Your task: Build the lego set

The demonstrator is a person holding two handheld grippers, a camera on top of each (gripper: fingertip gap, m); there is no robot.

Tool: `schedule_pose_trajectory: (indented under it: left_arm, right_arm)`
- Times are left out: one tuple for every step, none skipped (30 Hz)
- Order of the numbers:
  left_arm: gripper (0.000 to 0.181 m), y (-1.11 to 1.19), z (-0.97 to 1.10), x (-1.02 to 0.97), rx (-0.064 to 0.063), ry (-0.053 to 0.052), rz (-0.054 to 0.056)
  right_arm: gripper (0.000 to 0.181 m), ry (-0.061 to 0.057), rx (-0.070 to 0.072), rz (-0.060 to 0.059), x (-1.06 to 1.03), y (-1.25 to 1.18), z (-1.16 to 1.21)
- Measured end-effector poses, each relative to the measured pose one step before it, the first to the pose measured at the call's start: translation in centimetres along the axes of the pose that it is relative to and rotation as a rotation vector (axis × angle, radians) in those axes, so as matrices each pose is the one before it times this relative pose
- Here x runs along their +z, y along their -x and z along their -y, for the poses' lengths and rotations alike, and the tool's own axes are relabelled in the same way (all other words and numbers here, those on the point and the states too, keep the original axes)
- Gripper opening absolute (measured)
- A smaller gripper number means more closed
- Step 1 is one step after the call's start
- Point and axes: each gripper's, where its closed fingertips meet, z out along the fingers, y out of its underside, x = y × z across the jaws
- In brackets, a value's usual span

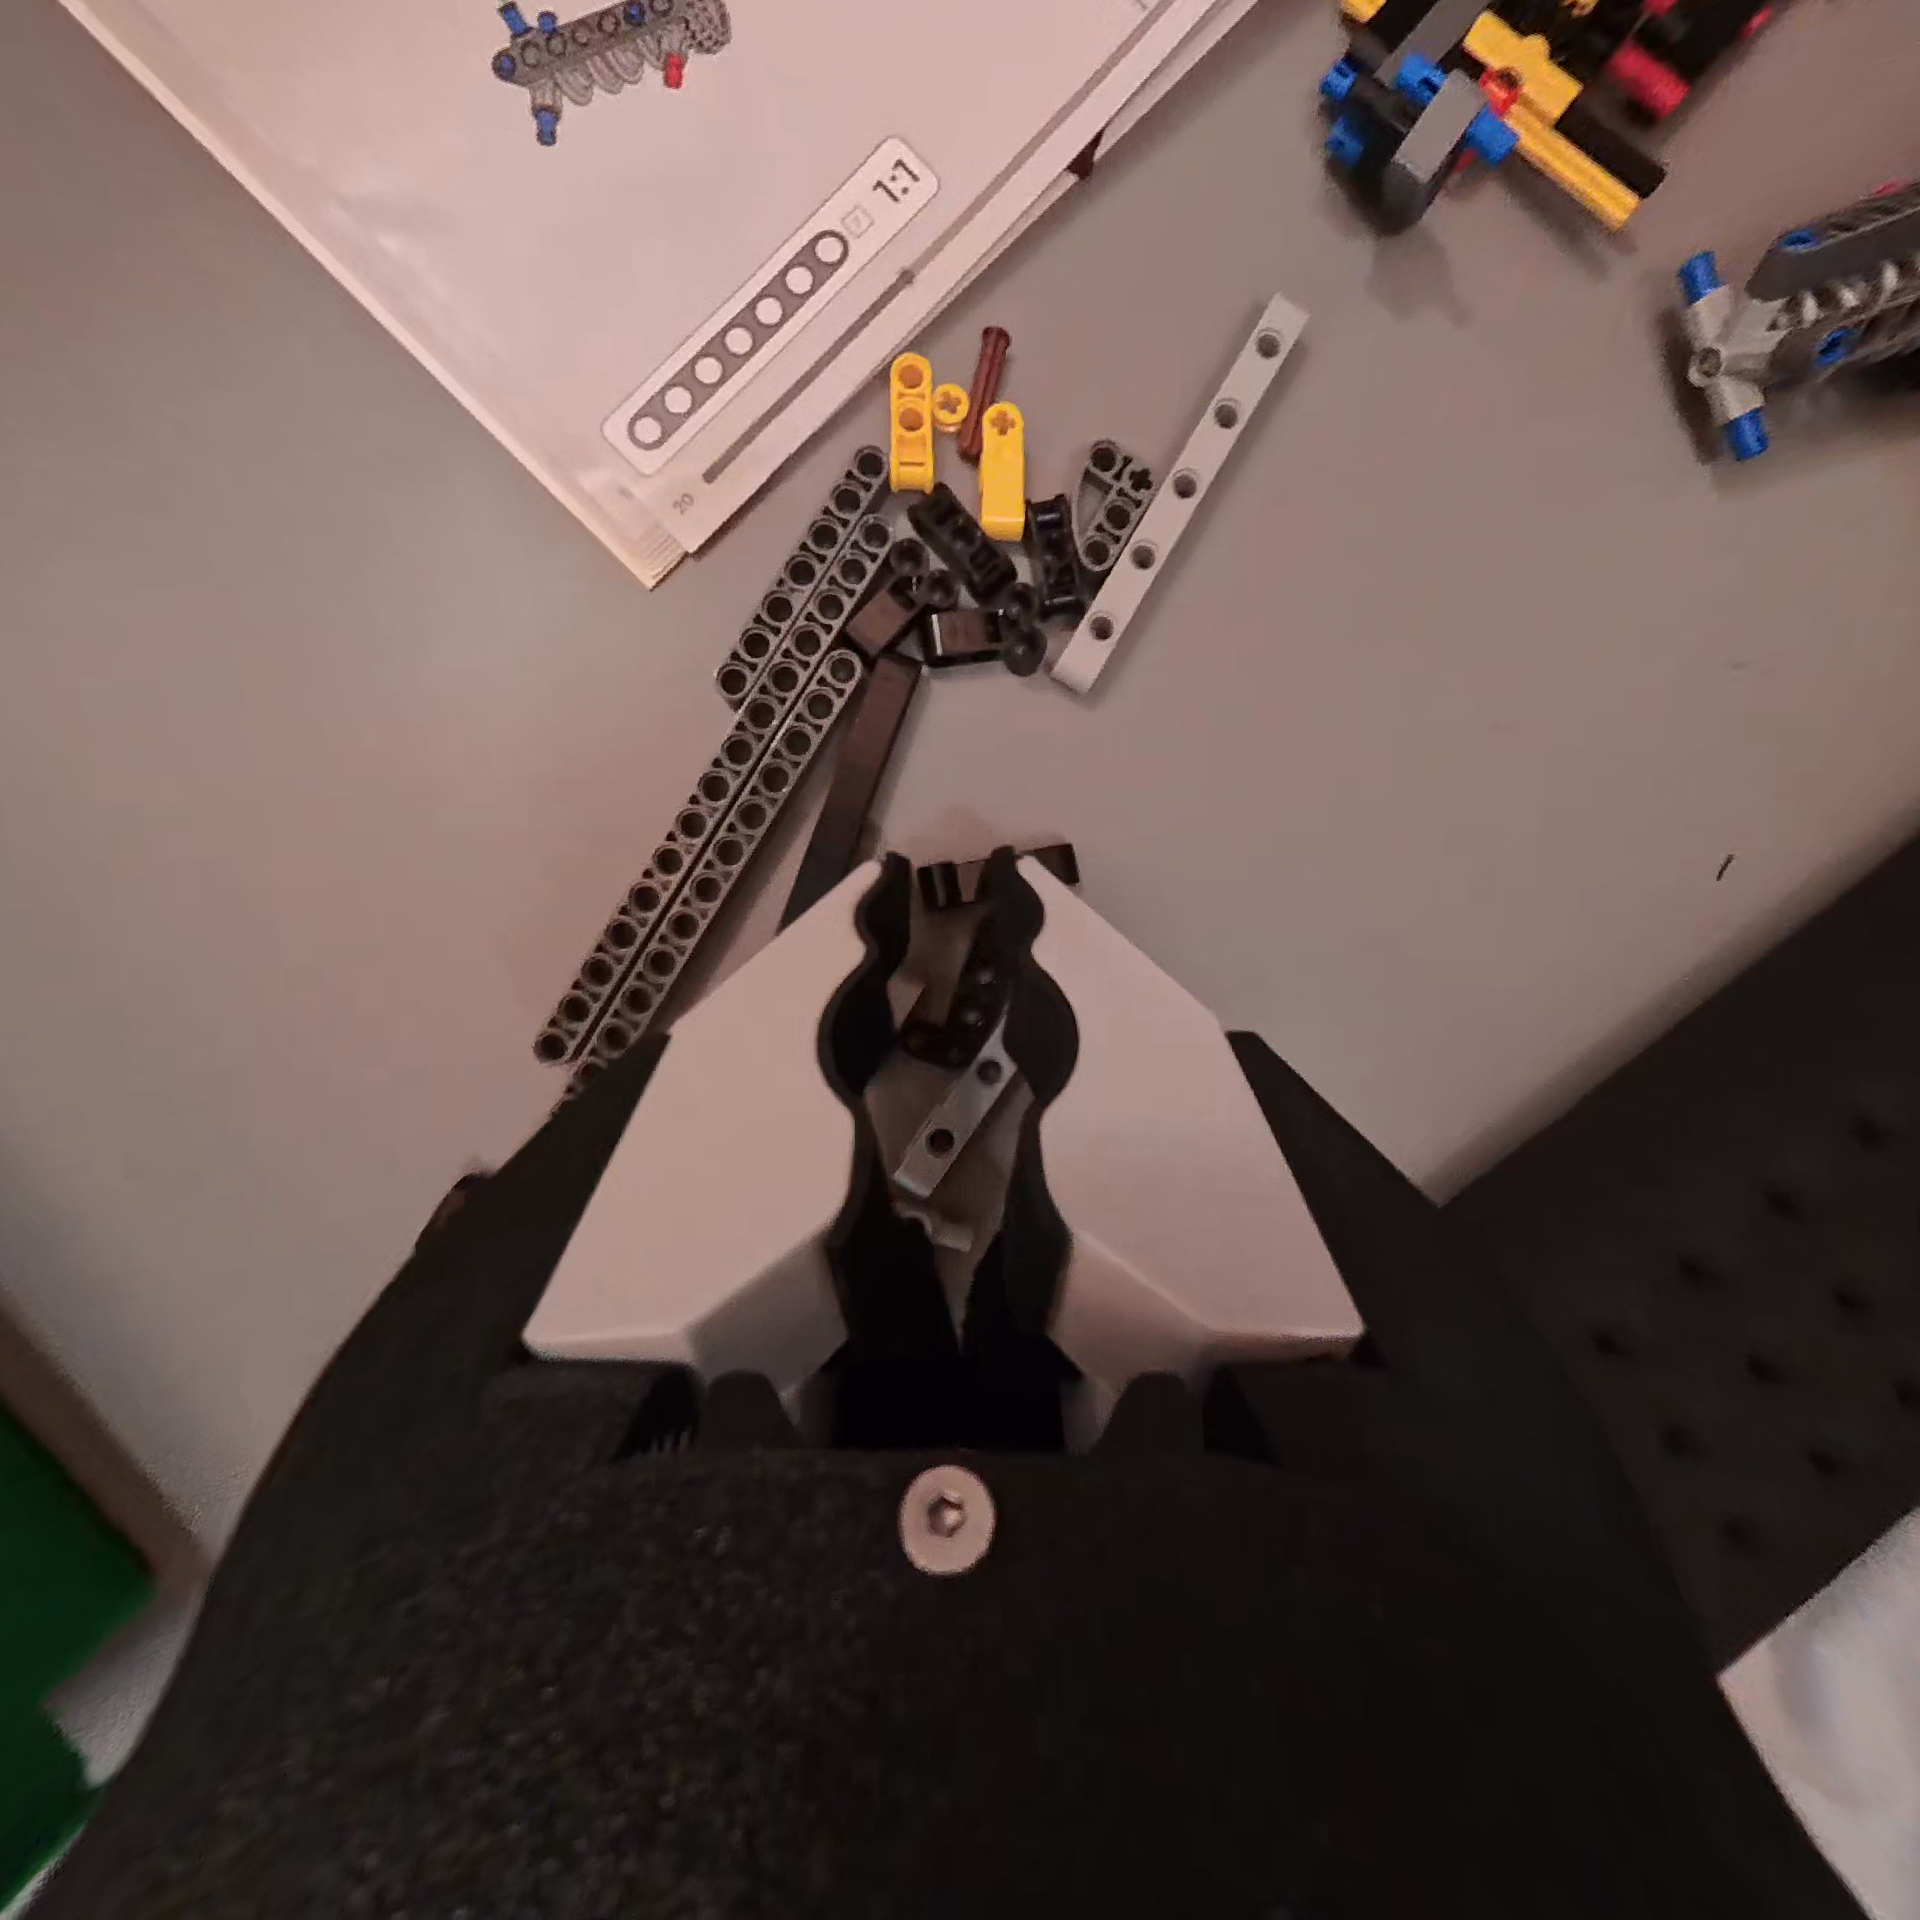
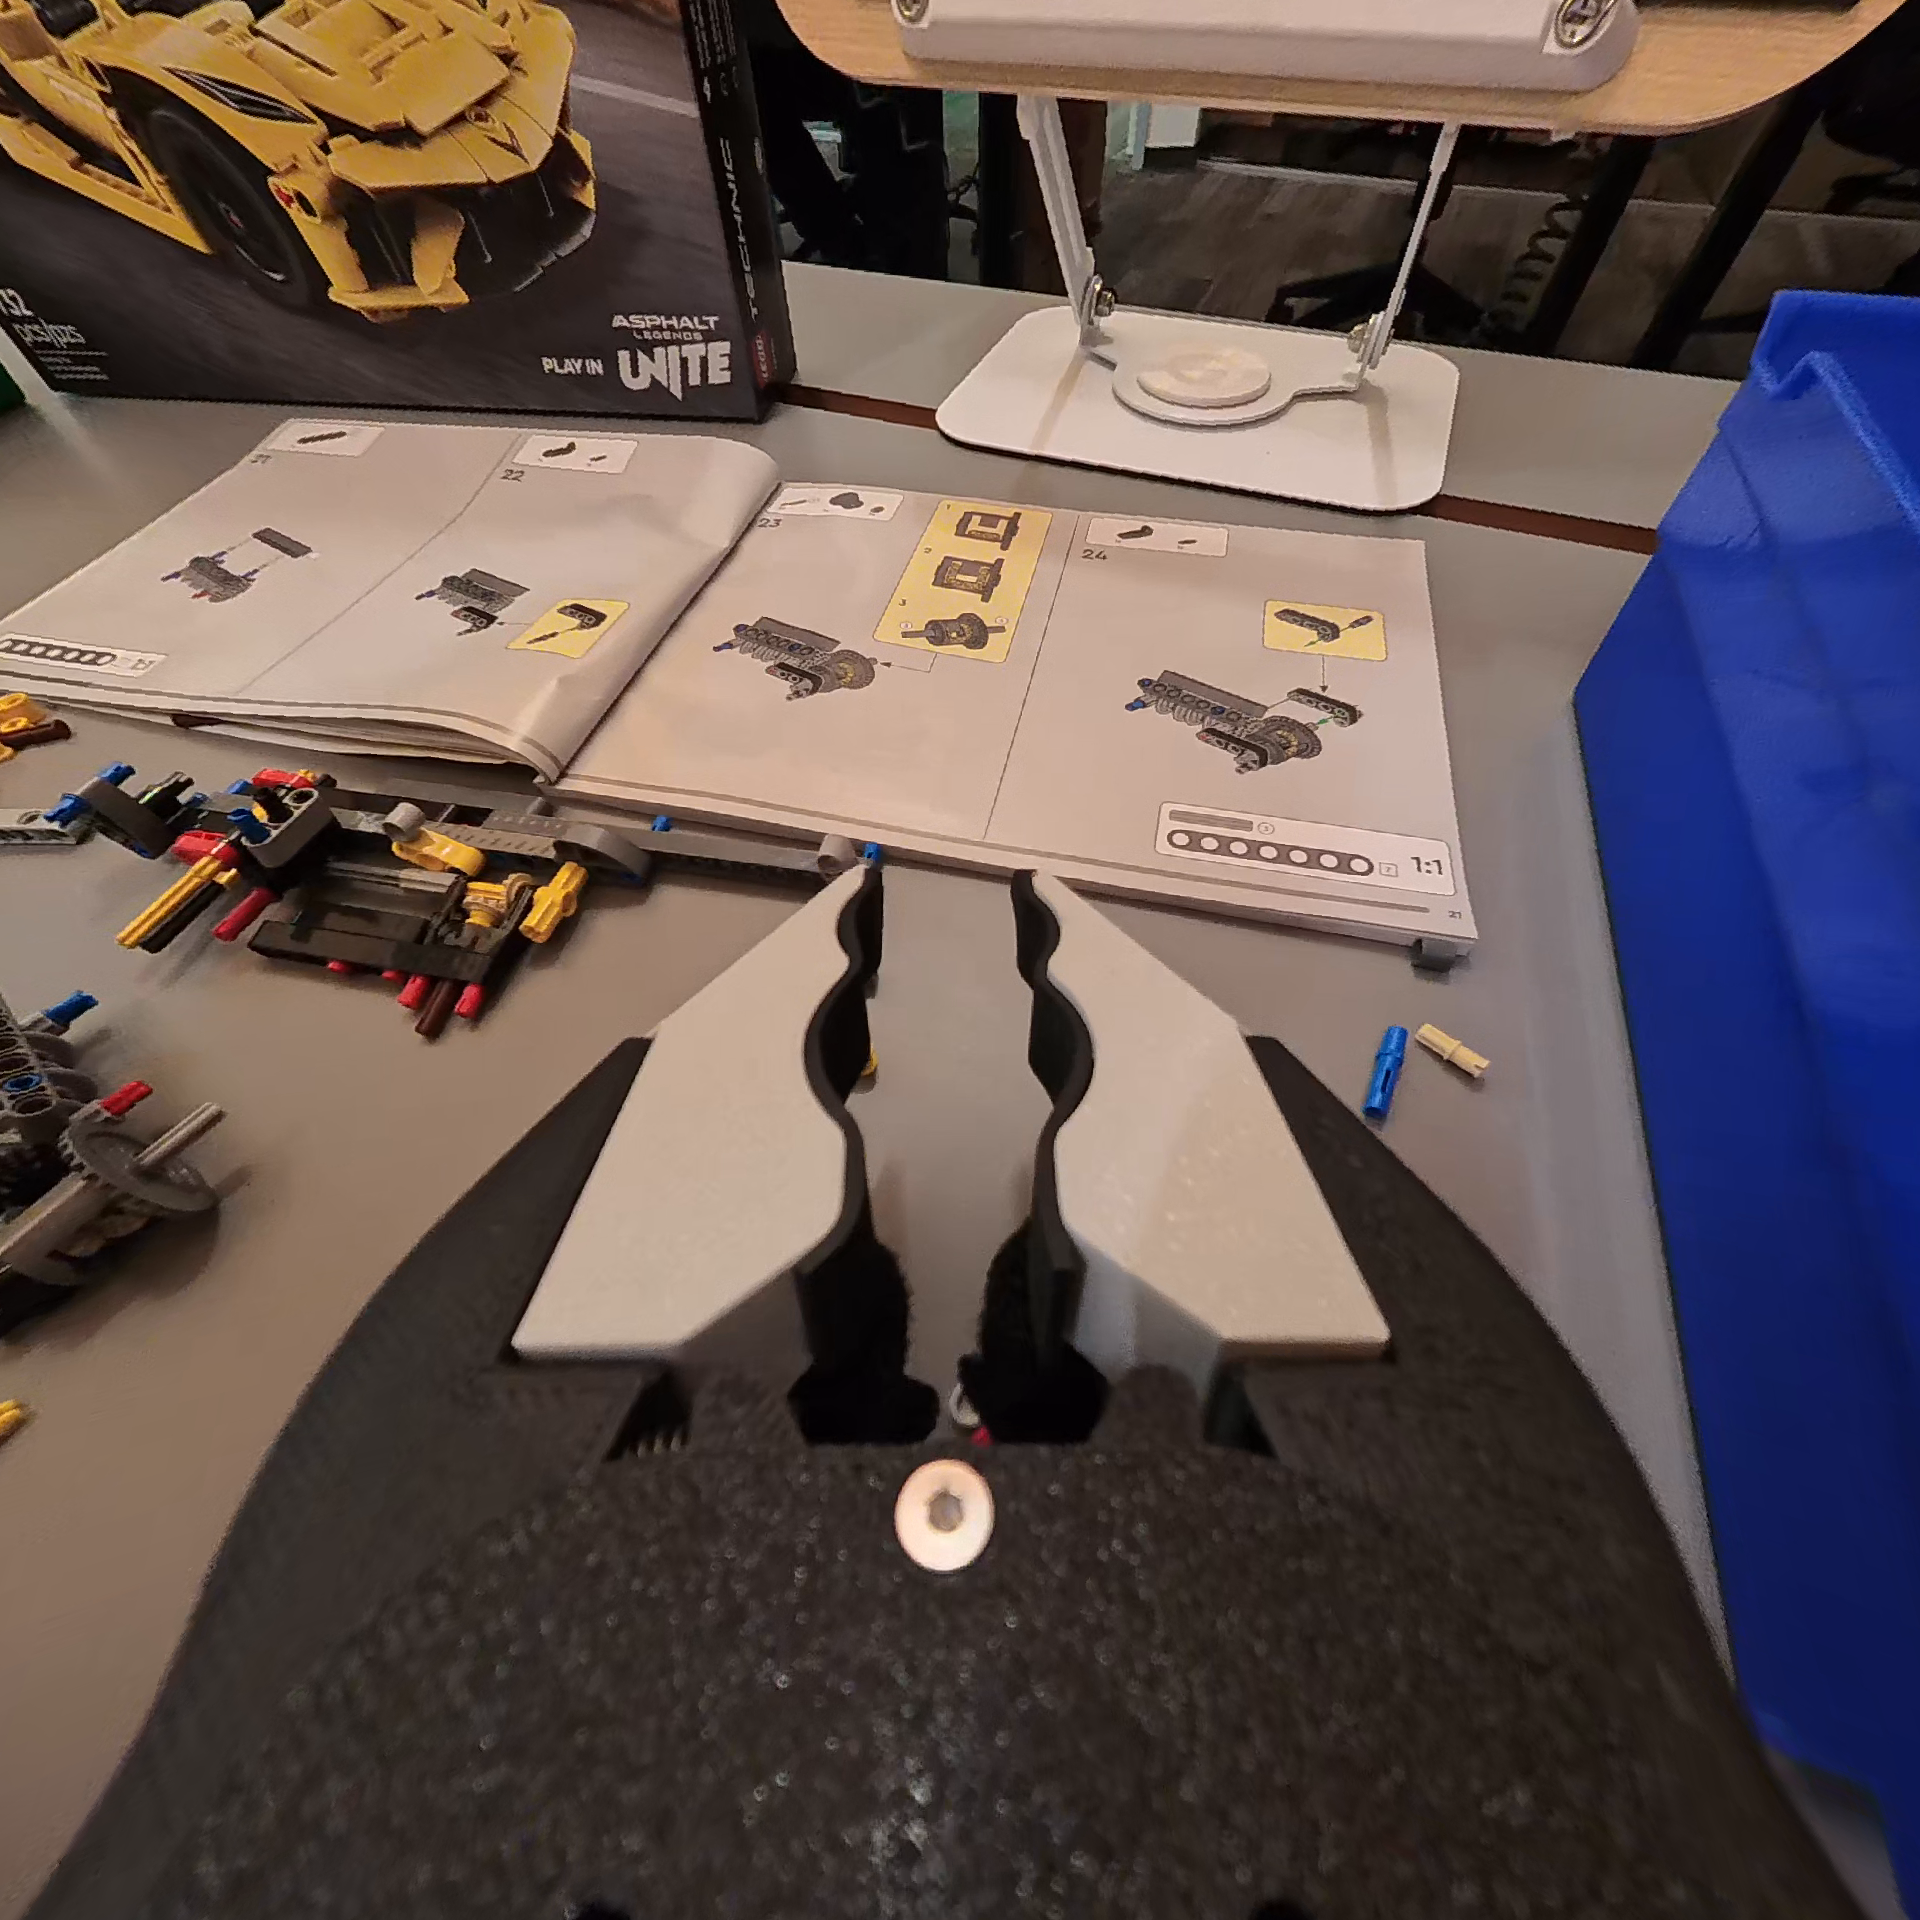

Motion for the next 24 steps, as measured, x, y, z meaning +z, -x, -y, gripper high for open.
schedule_pose_trajectory:
  left_arm:
    - [0.009,0.026,0.097,0.091,-0.0013,-0.0063,-0.0024]
    - [0.007,0.018,-0.052,-0.026,0.0025,0.0053,-0.0018]
    - [0.006,-0.020,-0.080,-0.160,0.0126,0.0068,-0.0006]
    - [0.006,-0.087,0.188,-0.300,0.0221,-0.0120,-0.0011]
    - [0.006,-0.519,0.598,-0.447,0.0263,-0.0389,-0.0261]
    - [0.006,-1.129,1.065,-0.615,0.0317,-0.0663,-0.0592]
    - [0.006,-1.404,1.546,-0.711,0.0384,-0.0912,-0.0696]
    - [0.006,-1.343,1.992,-0.688,0.0387,-0.1117,-0.0627]
    - [0.007,-1.229,2.183,-0.522,0.0296,-0.1164,-0.0581]
    - [0.007,-1.025,1.997,-0.248,0.0169,-0.0997,-0.0521]
    - [0.007,-0.871,1.501,0.069,0.0096,-0.0684,-0.0507]
    - [0.007,-0.747,0.976,0.342,0.0086,-0.0385,-0.0489]
    - [0.007,-0.645,0.545,0.589,0.0108,-0.0179,-0.0467]
    - [0.007,-0.608,0.196,0.848,0.0145,-0.0007,-0.0467]
    - [0.007,-0.491,-0.040,1.127,0.0224,0.0145,-0.0410]
    - [0.007,-0.539,-0.141,1.430,0.0345,0.0259,-0.0432]
    - [0.006,-0.536,-0.112,1.729,0.0431,0.0367,-0.0468]
    - [0.006,-0.302,0.012,1.963,0.0500,0.0492,-0.0390]
    - [0.006,-0.023,0.120,2.088,0.0572,0.0623,-0.0350]
    - [0.006,0.197,0.087,2.091,0.0653,0.0778,-0.0365]
    - [0.006,0.623,-0.076,2.012,0.0711,0.0936,-0.0265]
    - [0.006,0.857,-0.165,1.888,0.0678,0.0944,-0.0223]
    - [0.006,0.796,-0.184,1.750,0.0593,0.0906,-0.0258]
    - [0.006,0.579,0.013,1.541,0.0523,0.0723,-0.0314]
  right_arm:
    - [0.025,0.0008,0.0027,0.0043,0.036,0.028,-0.014]
    - [0.025,0.0007,0.0006,0.0030,0.027,0.036,0.004]
    - [0.024,-0.0004,-0.0012,0.0010,0.008,0.009,0.018]
    - [0.024,-0.0010,-0.0009,-0.0001,-0.001,-0.007,0.033]
    - [0.024,-0.0015,0.0003,0.0009,-0.011,0.008,0.023]
    - [0.024,-0.0016,0.0009,0.0016,-0.003,0.012,0.017]
    - [0.024,-0.0011,0.0011,0.0023,0.007,0.030,0.027]
    - [0.024,-0.0017,0.0009,0.0021,0.002,0.023,0.031]
    - [0.024,-0.0021,0.0007,0.0021,-0.004,0.041,0.043]
    - [0.024,-0.0014,0.0009,0.0026,-0.006,0.050,0.024]
    - [0.024,0.0002,0.0007,0.0020,0.000,0.042,-0.013]
    - [0.024,0.0004,0.0000,0.0016,0.007,0.035,-0.013]
    - [0.024,-0.0010,0.0002,0.0018,-0.007,0.042,0.007]
    - [0.024,-0.0018,0.0014,0.0026,0.000,0.044,0.031]
    - [0.024,-0.0033,0.0009,0.0031,0.009,0.061,0.073]
    - [0.024,-0.0031,0.0001,0.0012,0.014,0.019,0.062]
    - [0.023,-0.0028,0.0005,-0.0006,0.004,-0.035,0.078]
    - [0.023,-0.0041,0.0026,0.0005,-0.006,-0.033,0.079]
    - [0.023,-0.0056,0.0057,0.0019,-0.030,-0.030,0.111]
    - [0.023,-0.0066,0.0060,0.0014,-0.081,-0.052,0.115]
    - [0.023,-0.0076,0.0041,-0.0025,-0.113,-0.122,0.115]
    - [0.023,-0.0087,0.0038,-0.0055,-0.162,-0.183,0.123]
    - [0.023,-0.0093,0.0047,-0.0066,-0.203,-0.209,0.118]
    - [0.023,-0.0096,0.0065,-0.0076,-0.238,-0.220,0.082]
